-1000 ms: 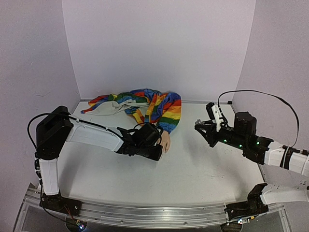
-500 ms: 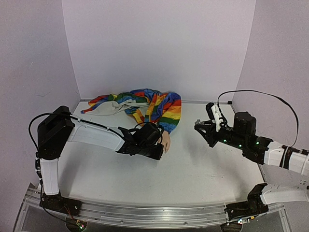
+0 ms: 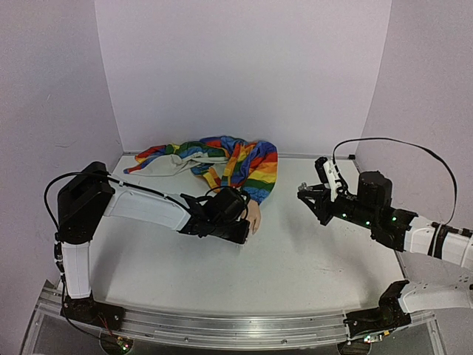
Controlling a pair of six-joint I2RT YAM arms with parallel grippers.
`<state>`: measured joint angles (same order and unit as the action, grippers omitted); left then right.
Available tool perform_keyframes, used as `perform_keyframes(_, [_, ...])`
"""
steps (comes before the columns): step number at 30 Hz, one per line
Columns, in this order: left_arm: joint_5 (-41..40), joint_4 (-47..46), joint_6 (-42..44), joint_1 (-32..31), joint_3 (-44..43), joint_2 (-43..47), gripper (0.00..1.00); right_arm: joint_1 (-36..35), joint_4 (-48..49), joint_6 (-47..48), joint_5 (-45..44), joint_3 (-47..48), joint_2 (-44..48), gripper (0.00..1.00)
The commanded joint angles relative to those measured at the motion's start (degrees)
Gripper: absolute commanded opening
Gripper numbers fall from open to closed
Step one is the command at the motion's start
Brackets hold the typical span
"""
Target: Paint the nails
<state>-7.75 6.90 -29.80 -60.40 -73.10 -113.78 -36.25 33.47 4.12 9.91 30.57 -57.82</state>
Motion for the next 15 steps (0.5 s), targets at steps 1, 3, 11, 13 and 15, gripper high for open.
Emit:
perform_keyframes(1, [-0.8, -2.4, 1.1, 0.5, -2.4, -0.4, 0.00, 0.2, 4.2, 0.4, 0.8, 0.1, 0.3, 0.00])
perform_keyframes(3, [-0.8, -2.5, 1.1, 0.5, -2.5, -0.5, 0.00, 0.2, 4.2, 0.4, 0.7, 0.1, 0.3, 0.00])
perform_keyframes(11, [-0.4, -2.5, 1.2, 0.5, -2.6, -1.0, 0.00, 0.2, 4.3, 0.4, 0.9, 0.2, 0.3, 0.00])
perform_keyframes(13, [-0.4, -2.5, 1.3, 0.5, -2.6, -1.1, 0.00, 0.2, 4.3, 0.4, 0.9, 0.2, 0.2, 0.00])
perform_keyframes(15, [-0.4, -2.5, 1.4, 0.5, -2.7, -1.1, 0.00, 0.2, 4.3, 0.4, 0.9, 0.1, 0.2, 0.00])
